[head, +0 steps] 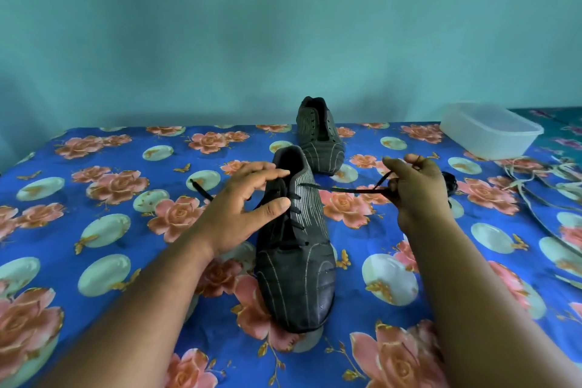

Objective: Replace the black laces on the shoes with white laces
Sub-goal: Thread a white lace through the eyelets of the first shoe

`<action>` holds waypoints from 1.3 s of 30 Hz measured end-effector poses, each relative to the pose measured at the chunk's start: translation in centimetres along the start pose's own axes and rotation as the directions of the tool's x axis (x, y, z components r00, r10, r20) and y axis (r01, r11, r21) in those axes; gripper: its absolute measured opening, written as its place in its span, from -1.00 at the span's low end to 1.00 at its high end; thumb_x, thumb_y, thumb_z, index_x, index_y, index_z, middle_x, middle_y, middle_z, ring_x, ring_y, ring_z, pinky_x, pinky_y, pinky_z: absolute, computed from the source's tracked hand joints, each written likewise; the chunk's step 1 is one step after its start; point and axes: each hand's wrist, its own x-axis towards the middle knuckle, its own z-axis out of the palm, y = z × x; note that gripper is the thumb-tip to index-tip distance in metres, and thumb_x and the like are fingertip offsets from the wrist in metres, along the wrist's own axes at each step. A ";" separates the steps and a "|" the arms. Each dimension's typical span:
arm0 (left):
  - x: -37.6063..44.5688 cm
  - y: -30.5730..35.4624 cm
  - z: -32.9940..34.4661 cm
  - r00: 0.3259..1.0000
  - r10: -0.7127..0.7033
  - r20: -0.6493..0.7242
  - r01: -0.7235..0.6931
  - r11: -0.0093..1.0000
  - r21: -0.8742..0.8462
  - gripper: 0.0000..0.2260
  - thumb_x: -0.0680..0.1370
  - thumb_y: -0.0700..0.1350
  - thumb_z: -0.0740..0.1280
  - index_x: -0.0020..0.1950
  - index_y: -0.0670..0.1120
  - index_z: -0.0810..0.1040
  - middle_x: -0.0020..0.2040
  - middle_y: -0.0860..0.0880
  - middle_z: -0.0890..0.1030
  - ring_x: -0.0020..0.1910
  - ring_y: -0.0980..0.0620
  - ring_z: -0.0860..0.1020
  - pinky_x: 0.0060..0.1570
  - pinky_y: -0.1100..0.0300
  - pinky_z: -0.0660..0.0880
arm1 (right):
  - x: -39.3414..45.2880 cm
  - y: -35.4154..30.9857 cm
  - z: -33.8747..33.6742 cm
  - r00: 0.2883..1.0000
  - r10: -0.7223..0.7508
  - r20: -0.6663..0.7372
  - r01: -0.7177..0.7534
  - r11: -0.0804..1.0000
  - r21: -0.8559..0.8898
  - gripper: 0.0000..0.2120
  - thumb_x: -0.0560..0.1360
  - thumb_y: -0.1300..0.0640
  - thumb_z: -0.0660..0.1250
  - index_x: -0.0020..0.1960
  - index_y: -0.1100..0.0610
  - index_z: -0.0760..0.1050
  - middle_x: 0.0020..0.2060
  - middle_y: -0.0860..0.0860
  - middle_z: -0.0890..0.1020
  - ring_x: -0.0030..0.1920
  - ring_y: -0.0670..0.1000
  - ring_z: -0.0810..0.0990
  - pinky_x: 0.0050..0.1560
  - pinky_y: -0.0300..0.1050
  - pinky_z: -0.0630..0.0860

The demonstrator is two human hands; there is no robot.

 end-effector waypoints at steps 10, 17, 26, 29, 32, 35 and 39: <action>0.1 -0.7 -0.6 0.998 -0.020 0.067 0.015 0.998 0.065 -0.33 0.39 0.22 0.50 0.49 0.21 0.44 0.39 0.19 0.36 0.34 0.24 0.40 0.25 0.53 0.28 | -3.5 1.2 2.5 0.930 -0.260 0.258 0.360 0.514 -0.779 -0.64 0.52 -0.29 0.35 0.22 -0.14 0.51 0.35 -0.08 0.49 0.48 0.05 0.31 0.42 0.33 0.20; 0.2 -0.7 -0.3 0.998 -0.068 -0.008 0.068 0.998 0.013 -0.27 0.33 0.23 0.54 0.48 0.15 0.46 0.33 0.12 0.41 0.27 0.43 0.39 0.20 0.58 0.26 | -5.7 1.6 4.0 0.702 -0.195 0.685 0.599 0.681 -0.421 -0.49 0.42 -0.41 0.36 0.20 -0.09 0.49 -0.02 -0.13 0.59 0.02 -0.10 0.59 0.01 -0.04 0.58; 0.4 -0.9 0.4 0.991 -0.079 -0.108 0.078 0.997 -0.012 -0.28 0.32 0.25 0.54 0.45 0.13 0.49 0.30 0.11 0.45 0.22 0.29 0.49 0.16 0.51 0.38 | -5.2 2.9 4.4 0.677 -0.282 0.680 0.635 0.691 -0.346 -0.71 0.52 -0.07 0.47 0.20 -0.09 0.51 0.13 -0.17 0.58 0.21 -0.17 0.54 0.26 -0.10 0.51; 0.5 -0.8 0.5 0.990 -0.085 -0.111 0.085 0.996 -0.005 -0.26 0.31 0.26 0.52 0.48 0.15 0.47 0.28 0.19 0.41 0.19 0.43 0.44 0.10 0.53 0.39 | -5.3 3.1 4.7 0.632 -0.397 0.665 0.729 0.597 -0.337 -0.78 0.52 -0.03 0.48 0.15 -0.12 0.57 0.16 -0.20 0.54 0.26 -0.15 0.50 0.16 -0.08 0.52; 0.6 -0.7 0.5 0.991 -0.087 -0.100 0.088 0.996 0.006 -0.24 0.30 0.30 0.51 0.48 0.18 0.46 0.25 0.20 0.42 0.15 0.35 0.49 0.09 0.44 0.41 | -5.3 3.2 4.9 0.522 -0.556 0.647 0.847 0.429 -0.315 -0.82 0.48 -0.03 0.53 0.08 -0.10 0.69 0.07 -0.13 0.53 0.18 -0.02 0.48 0.14 -0.03 0.47; 0.5 -0.9 0.6 0.994 -0.078 -0.074 0.080 0.996 0.025 -0.26 0.34 0.27 0.51 0.50 0.18 0.44 0.29 0.14 0.43 0.25 0.26 0.46 0.20 0.35 0.39 | -5.4 3.2 5.1 0.444 -0.638 0.629 0.896 0.318 -0.309 -0.84 0.47 -0.05 0.52 0.02 -0.06 0.74 -0.08 -0.10 0.57 0.04 -0.01 0.45 0.07 -0.04 0.44; 0.5 -1.1 0.6 0.995 -0.086 -0.055 0.086 0.996 0.008 -0.27 0.36 0.28 0.49 0.51 0.26 0.39 0.47 0.14 0.36 0.45 0.25 0.35 0.44 0.13 0.36 | -5.6 3.1 5.3 0.469 -0.605 0.643 0.883 0.330 -0.334 -0.92 0.49 -0.02 0.52 -0.03 -0.06 0.73 -0.19 -0.21 0.58 -0.04 -0.07 0.44 0.00 -0.04 0.46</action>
